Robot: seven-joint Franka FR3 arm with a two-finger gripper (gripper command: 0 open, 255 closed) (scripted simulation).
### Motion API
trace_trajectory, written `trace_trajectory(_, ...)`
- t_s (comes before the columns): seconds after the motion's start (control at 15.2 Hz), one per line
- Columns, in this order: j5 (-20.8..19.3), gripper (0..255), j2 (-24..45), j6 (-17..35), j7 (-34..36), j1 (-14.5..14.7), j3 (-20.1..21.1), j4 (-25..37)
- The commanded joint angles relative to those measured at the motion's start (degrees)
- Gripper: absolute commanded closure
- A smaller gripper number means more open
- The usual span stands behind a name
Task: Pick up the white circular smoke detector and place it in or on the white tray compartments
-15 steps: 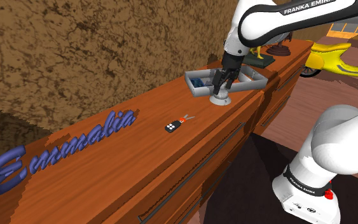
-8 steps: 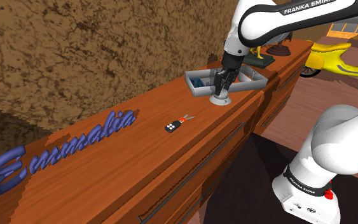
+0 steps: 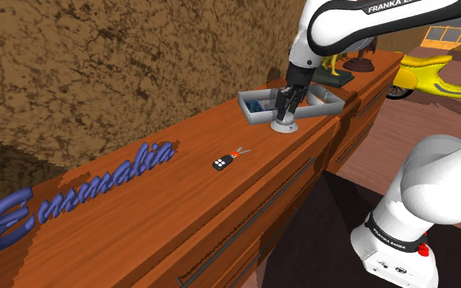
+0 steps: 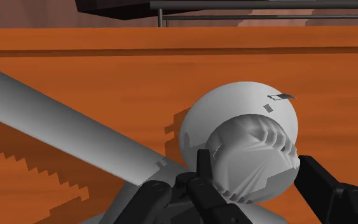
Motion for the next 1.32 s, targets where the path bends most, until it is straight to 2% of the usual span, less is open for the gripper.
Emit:
trace_trajectory(0.0, -0.1, 255, -0.3, -1.7, 0.2, 0.0, 0.1, 1.4)
trace_trajectory(1.25, -0.1, 255, 0.0, -15.9, 1.7, 0.2, 0.5, 16.1)
